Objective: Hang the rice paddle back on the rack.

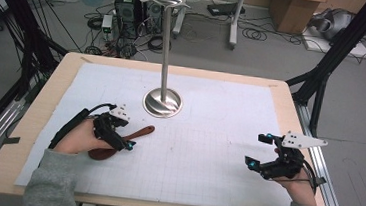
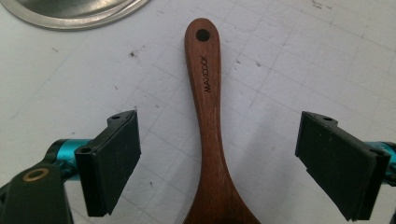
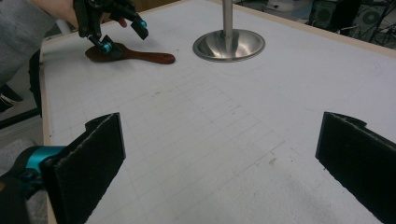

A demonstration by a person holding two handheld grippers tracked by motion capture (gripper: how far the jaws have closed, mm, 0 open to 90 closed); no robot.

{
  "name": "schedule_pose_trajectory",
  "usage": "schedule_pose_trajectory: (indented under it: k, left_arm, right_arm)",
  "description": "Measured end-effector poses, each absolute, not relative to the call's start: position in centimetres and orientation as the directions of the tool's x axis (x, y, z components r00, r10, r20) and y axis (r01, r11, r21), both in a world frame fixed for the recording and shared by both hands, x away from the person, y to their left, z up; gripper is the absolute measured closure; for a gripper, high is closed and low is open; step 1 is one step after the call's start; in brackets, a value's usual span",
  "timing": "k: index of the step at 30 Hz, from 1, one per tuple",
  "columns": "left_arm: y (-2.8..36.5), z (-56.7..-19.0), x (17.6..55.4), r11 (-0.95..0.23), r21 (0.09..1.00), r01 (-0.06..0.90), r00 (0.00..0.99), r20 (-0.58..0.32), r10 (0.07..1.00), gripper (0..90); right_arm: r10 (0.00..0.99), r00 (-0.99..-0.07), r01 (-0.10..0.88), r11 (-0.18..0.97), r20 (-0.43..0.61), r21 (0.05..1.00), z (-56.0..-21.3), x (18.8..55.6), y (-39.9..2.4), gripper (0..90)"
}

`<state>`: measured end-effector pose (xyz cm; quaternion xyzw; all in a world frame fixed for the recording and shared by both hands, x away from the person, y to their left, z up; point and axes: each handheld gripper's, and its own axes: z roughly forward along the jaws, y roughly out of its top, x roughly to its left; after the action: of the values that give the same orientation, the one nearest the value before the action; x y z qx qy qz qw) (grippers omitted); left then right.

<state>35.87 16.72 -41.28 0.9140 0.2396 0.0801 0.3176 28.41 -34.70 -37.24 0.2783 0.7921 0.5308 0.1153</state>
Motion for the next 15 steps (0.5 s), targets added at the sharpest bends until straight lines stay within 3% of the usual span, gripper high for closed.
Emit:
schedule_pose_trajectory:
  k: [2,15]
  left_arm:
    - [16.7,-41.4,35.9,-0.668,0.620,0.412,0.869,-0.048,0.492,15.8]
    - [16.6,-42.2,37.0,-0.706,0.553,0.442,0.864,-0.050,0.502,25.4]
  right_arm:
    - [0.562,-0.819,0.319,0.281,0.114,0.905,-37.2,28.4,-34.7,0.0]
    - [0.554,-0.823,0.329,0.293,0.121,0.898,-37.5,28.5,-34.6,0.0]
